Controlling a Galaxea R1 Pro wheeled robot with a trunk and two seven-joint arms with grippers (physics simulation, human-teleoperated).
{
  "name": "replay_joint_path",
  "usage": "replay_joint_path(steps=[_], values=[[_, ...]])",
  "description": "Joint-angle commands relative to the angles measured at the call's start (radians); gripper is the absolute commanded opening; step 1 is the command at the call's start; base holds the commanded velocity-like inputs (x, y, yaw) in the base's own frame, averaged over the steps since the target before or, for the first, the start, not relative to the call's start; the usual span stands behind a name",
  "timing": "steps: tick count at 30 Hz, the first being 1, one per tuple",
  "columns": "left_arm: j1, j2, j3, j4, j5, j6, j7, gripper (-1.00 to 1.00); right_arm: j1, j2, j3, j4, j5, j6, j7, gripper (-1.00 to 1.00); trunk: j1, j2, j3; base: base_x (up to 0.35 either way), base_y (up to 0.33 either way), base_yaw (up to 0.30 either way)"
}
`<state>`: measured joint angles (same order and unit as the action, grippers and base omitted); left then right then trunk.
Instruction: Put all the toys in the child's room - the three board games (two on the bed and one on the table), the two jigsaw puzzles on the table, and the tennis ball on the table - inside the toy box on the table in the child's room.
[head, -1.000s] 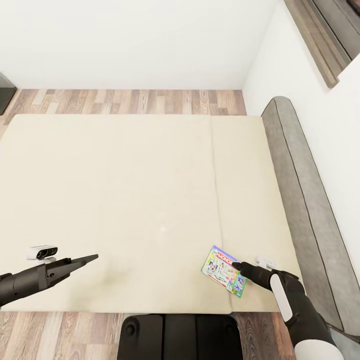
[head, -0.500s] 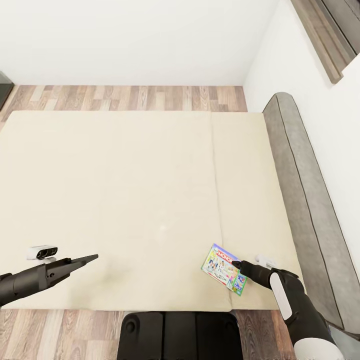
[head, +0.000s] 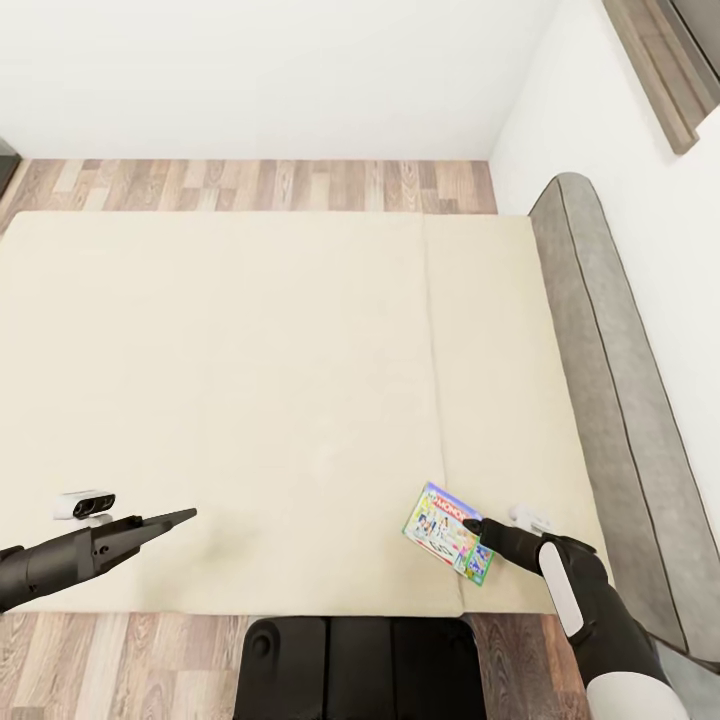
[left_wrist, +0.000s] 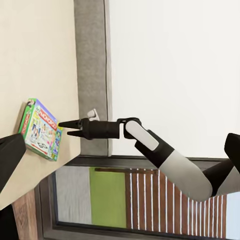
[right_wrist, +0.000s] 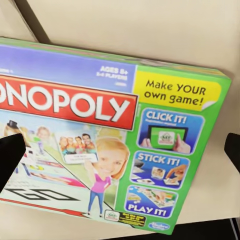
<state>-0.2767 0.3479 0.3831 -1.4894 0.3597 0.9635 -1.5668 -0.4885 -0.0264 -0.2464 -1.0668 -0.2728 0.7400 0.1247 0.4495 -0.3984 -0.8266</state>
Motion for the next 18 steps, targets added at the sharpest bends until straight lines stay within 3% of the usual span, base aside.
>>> replay_joint_path(steps=[1, 18], values=[[0.000, 0.000, 0.000, -0.001, -0.001, 0.011, -0.004, 1.00, -0.001, 0.001, -0.002, -0.001, 0.004, 0.005, 0.007, 1.00, 0.000, -0.002, -0.003, 0.000, 0.000, 0.000], [0.000, 0.000, 0.000, 0.000, -0.001, 0.011, -0.004, 1.00, -0.023, 0.021, -0.002, -0.001, 0.004, 0.008, 0.007, 1.00, 0.000, -0.002, -0.030, 0.000, 0.000, 0.000]])
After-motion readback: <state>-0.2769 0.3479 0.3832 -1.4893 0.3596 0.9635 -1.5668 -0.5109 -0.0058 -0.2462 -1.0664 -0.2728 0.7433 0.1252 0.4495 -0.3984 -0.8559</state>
